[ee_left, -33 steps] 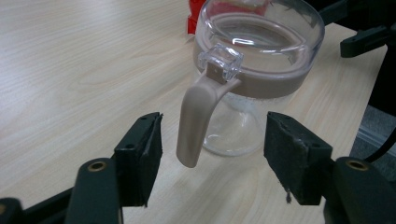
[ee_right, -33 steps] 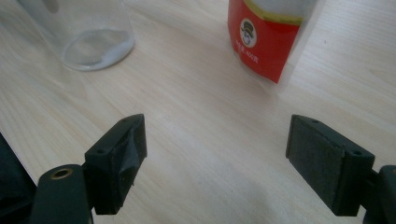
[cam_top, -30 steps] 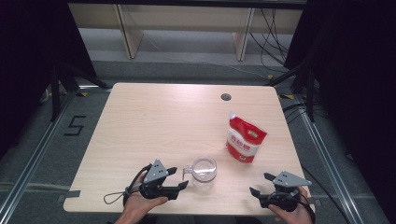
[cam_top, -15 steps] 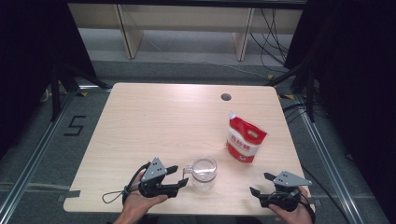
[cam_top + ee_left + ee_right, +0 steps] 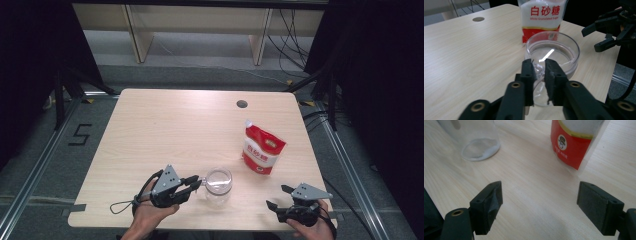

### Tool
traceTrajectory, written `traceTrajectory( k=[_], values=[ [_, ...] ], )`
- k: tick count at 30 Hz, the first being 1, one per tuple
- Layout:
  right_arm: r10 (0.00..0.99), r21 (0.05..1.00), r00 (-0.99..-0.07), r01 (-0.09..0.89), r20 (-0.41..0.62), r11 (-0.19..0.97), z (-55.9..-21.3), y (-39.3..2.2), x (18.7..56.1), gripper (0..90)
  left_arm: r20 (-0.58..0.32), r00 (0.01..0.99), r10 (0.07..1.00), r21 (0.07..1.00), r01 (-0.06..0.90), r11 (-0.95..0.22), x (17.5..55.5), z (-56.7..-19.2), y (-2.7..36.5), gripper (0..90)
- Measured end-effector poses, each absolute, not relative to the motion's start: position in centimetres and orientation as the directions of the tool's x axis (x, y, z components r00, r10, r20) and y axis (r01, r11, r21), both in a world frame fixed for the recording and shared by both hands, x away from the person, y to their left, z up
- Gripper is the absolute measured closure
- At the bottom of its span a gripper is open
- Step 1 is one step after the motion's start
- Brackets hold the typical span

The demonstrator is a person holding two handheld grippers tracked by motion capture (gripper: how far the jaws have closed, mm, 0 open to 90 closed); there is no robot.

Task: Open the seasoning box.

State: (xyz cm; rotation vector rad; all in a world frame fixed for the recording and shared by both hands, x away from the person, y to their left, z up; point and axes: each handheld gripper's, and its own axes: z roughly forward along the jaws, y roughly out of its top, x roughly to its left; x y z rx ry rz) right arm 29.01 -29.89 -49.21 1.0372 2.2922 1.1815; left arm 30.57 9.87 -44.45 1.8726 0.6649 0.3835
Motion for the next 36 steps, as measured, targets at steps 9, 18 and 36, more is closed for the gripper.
traceTrajectory(
  k=[9, 18, 36],
  values=[
    [0.744, 0.803, -0.668, 0.456, 0.023, 0.384, -49.1, -29.6, 28.8, 22.1, -0.029, 0.778, 0.628, 0.922, 0.263, -0.283, 31.4, -44.0, 9.0, 87.5],
    [0.715, 0.82, -0.698, 0.43, 0.037, 0.377, -49.0, -29.0, 28.9, 26.9, -0.032, 0.774, 0.633, 0.917, 0.275, -0.289, 31.7, -44.2, 9.0, 88.7],
    [0.647, 0.843, -0.762, 0.325, -0.035, 0.429, -48.3, -25.6, 29.6, 35.9, -0.064, 0.771, 0.634, 0.916, 0.297, -0.269, 31.9, -44.7, 9.2, 88.7]
  ],
)
